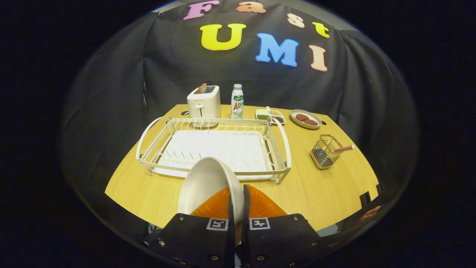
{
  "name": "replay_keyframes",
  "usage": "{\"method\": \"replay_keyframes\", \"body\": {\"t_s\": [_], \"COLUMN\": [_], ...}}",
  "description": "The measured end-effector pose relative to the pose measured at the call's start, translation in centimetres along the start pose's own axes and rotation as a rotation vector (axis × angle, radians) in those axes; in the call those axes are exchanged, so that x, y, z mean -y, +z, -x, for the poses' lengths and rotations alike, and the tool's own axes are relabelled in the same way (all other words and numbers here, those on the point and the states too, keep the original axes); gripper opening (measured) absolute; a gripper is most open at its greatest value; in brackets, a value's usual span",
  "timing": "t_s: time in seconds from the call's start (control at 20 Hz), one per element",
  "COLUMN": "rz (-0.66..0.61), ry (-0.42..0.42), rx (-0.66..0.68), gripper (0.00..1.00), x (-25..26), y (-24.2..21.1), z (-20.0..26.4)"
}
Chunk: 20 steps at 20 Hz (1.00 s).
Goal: Take the plate from the dish rack, then take the spoon from the basket and place it into the plate.
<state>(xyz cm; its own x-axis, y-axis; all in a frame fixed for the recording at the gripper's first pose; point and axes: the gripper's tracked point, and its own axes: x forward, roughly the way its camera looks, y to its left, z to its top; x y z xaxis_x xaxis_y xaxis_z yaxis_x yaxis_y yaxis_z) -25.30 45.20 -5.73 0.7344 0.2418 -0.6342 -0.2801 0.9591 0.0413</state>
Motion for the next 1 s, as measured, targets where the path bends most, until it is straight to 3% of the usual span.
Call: {"method": "replay_keyframes", "body": {"t_s": [0.25,0.6,0.9,1.0], "rz": [-0.145,-0.329,-0.361,-0.314], "ry": [0.01,0.033,0.041,-0.001], "rx": [-0.095,-0.117,-0.131,-0.151], "gripper": [0.06,0.06,0.07,0.14], "x": [0.0,0.4,0.7,1.6], "y": [-3.5,-5.3,-5.9,-6.6], "z": [-0.9,-3.6,-5.0,-5.5]}}
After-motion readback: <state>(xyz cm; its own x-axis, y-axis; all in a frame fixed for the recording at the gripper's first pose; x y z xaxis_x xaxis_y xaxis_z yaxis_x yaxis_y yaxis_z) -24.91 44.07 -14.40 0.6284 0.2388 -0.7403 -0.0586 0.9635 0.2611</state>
